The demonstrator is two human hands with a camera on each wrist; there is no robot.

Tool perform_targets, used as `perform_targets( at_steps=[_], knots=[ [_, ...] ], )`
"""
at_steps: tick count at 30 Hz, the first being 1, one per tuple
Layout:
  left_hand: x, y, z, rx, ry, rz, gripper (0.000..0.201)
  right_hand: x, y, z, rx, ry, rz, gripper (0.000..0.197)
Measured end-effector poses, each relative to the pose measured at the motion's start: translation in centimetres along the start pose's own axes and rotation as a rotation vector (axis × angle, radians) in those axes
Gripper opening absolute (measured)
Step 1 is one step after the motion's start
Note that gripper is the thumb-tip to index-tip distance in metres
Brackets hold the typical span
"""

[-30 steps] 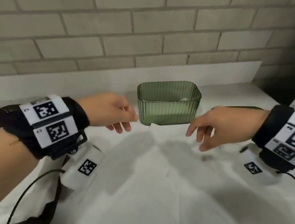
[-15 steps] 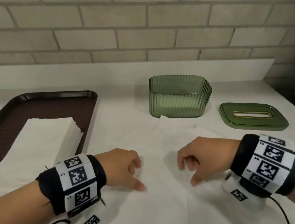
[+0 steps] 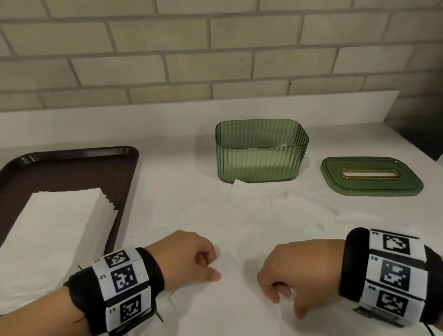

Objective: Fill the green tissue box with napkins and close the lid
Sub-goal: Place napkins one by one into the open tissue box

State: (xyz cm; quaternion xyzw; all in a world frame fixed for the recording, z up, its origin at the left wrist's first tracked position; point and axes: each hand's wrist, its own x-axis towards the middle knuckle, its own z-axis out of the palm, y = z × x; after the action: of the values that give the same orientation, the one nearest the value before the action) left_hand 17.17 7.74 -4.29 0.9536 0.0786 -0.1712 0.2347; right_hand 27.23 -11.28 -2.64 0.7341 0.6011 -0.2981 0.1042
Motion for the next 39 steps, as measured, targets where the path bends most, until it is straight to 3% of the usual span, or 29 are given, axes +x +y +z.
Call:
perform_targets(
  at_steps=[9, 15, 17, 22, 27, 31, 33, 35, 37, 39],
  knots=[
    [-0.7, -1.6, -3.1, 0.002, 0.204, -0.039, 0.009, -0.5, 0.9, -1.5, -0.239, -0.03, -0.004, 0.04],
    [-1.5, -3.4, -3.4, -0.061, 0.278, -0.091, 0.018, -2.0, 2.2, -4.2, -0.244, 0.018, 0.043, 0.026],
    [-2.0, -3.8, -3.5, -0.121, 0.317, -0.077, 0.014, -2.5, 2.6, -5.5, -0.146, 0.091, 0.036, 0.025],
    [-3.3, -4.5, -3.8, -0.289, 0.422, -0.081, 0.032, -3.0, 4.4, -8.7, 0.116, 0.404, -0.008, 0.013],
    [-4.8, -4.7, -3.3, -0.514, 0.466, -0.079, 0.023, -2.8, 8.2, -11.3, 0.759, 0.674, 0.119, 0.012],
    [-5.3, -5.0, -3.1, -0.537, 0.511, -0.096, 0.016, -2.5, 11.5, -12.4, 1.252, 0.92, 0.258, 0.015],
    [-5.5, -4.9, -3.2, -0.508, 0.551, -0.094, 0.014, -2.2, 12.8, -12.6, 1.423, 1.011, 0.299, 0.004],
    [-5.8, -4.9, -3.3, -0.444, 0.58, -0.079, 0.014, -1.7, 14.0, -12.4, 1.572, 1.093, 0.356, 0.012],
    [-6.2, -4.9, -3.5, -0.424, 0.609, -0.072, 0.014, -1.0, 14.7, -12.1, 1.657, 1.144, 0.424, 0.016],
    [-6.5, -4.8, -3.8, -0.416, 0.624, -0.072, 0.014, -0.2, 14.8, -11.9, 1.708, 1.121, 0.473, 0.007]
  ],
)
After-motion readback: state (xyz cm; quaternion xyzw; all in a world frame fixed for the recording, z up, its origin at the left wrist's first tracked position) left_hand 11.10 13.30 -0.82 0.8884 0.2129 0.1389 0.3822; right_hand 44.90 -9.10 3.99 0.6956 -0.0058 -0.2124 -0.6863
